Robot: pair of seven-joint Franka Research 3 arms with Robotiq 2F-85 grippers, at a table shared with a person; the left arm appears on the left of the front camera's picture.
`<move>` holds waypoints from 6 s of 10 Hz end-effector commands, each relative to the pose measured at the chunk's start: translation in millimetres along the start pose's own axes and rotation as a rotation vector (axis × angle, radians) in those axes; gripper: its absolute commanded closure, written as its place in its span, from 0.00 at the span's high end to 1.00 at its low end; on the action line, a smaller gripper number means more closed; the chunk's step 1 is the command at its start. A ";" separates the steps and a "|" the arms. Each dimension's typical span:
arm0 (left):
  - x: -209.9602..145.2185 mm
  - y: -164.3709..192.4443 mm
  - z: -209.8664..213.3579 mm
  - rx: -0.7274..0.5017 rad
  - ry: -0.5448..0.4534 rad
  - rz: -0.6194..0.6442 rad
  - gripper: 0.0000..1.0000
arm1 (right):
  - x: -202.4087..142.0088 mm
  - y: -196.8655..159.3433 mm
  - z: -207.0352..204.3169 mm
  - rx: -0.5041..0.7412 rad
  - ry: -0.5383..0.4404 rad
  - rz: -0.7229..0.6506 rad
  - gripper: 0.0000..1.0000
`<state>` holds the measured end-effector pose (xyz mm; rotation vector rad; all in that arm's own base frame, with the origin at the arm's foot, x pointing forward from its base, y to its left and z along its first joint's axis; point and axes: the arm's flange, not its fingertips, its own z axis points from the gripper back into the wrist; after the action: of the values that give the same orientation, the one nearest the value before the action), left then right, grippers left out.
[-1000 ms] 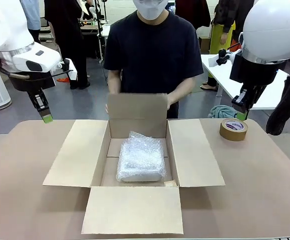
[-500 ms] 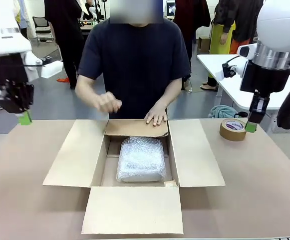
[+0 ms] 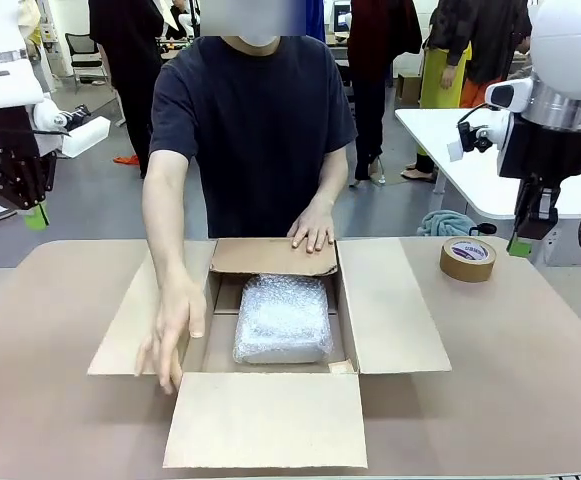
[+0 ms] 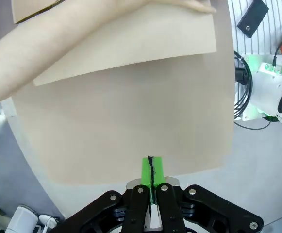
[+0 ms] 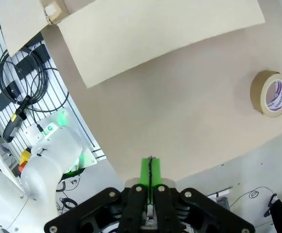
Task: Wrap the clocks to prevent damage.
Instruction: Once the human has placed the objects inside and stepped back, release both hands from the side flaps of the Package Box, then push the right (or left) flap of the Package Box to close it.
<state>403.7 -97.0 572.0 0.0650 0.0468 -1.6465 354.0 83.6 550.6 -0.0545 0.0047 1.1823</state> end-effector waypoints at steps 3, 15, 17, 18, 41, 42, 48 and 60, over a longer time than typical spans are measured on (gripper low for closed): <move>2.2 -3.0 5.5 -0.027 0.009 -0.008 0.00 | 3.6 1.2 -2.7 0.006 0.008 0.008 0.01; 2.2 -3.0 5.5 -0.027 0.009 -0.008 0.00 | 3.6 1.2 -2.7 0.006 0.008 0.008 0.01; 2.2 -3.0 5.5 -0.027 0.009 -0.008 0.00 | 3.6 1.2 -2.7 0.006 0.008 0.008 0.01; 2.2 -3.0 5.5 -0.027 0.009 -0.008 0.00 | 3.6 1.2 -2.7 0.006 0.008 0.008 0.01; -119.9 27.0 -158.1 0.001 -0.747 0.056 0.00 | 3.6 1.2 -2.7 0.006 0.008 0.008 0.01; -119.9 27.0 -158.1 0.001 -0.747 0.056 0.00 | 3.6 1.2 -2.7 0.006 0.008 0.008 0.01; -109.9 16.7 -190.2 0.031 -0.893 -0.012 0.00 | 3.6 1.2 -2.7 0.006 0.008 0.008 0.01; -45.4 18.8 -270.3 -0.035 -1.062 0.017 0.00 | 3.6 1.2 -2.7 0.006 0.008 0.008 0.01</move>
<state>428.4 -33.3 310.8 -0.8094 -0.6683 -1.4554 354.0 86.7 548.6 -0.0560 0.0126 1.1882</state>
